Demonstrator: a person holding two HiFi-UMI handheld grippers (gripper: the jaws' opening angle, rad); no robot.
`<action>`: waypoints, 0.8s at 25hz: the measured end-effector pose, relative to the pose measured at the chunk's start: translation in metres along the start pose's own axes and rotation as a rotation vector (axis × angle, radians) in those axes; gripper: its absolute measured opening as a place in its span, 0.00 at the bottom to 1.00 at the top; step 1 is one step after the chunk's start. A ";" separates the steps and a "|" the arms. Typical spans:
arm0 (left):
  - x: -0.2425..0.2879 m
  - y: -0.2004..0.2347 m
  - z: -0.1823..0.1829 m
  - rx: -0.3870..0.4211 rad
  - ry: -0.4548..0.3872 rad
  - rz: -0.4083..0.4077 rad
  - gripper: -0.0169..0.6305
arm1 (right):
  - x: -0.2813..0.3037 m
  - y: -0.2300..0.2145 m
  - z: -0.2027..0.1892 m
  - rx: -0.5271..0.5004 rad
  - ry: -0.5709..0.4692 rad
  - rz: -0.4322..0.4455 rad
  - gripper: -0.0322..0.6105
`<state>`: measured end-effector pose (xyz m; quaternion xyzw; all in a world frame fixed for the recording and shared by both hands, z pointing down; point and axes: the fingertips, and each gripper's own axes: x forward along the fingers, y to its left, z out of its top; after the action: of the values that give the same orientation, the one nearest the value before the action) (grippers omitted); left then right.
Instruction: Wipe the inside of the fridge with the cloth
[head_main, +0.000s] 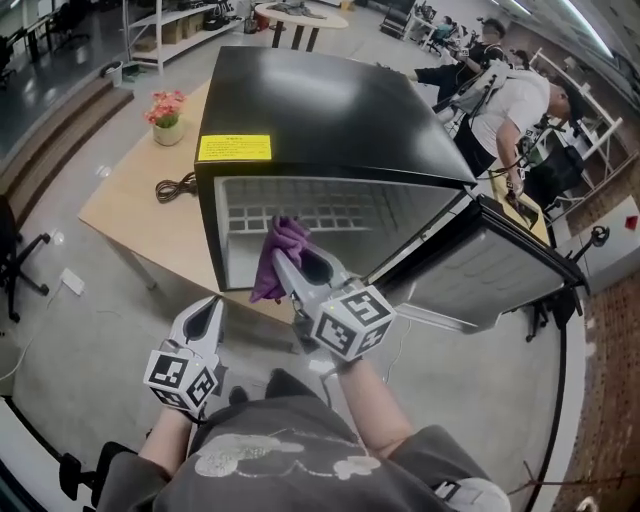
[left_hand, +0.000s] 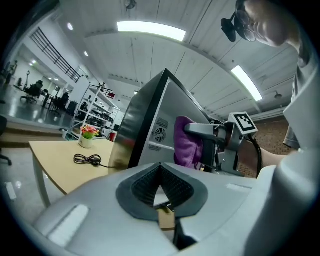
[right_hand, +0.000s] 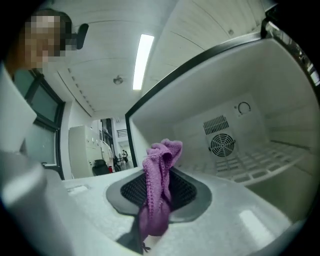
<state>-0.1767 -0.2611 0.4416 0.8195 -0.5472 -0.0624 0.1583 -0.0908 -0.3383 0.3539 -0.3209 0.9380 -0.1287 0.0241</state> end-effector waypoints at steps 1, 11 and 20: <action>0.003 0.001 0.003 0.002 -0.005 0.017 0.05 | 0.008 0.000 0.007 0.004 -0.009 0.028 0.19; 0.033 0.000 0.040 0.023 -0.078 0.147 0.05 | 0.088 0.011 0.040 -0.021 -0.006 0.249 0.19; 0.032 0.000 0.057 0.044 -0.107 0.154 0.05 | 0.128 -0.012 0.035 -0.031 0.029 0.208 0.19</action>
<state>-0.1802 -0.3013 0.3899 0.7738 -0.6175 -0.0818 0.1153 -0.1812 -0.4332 0.3276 -0.2202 0.9684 -0.1156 0.0189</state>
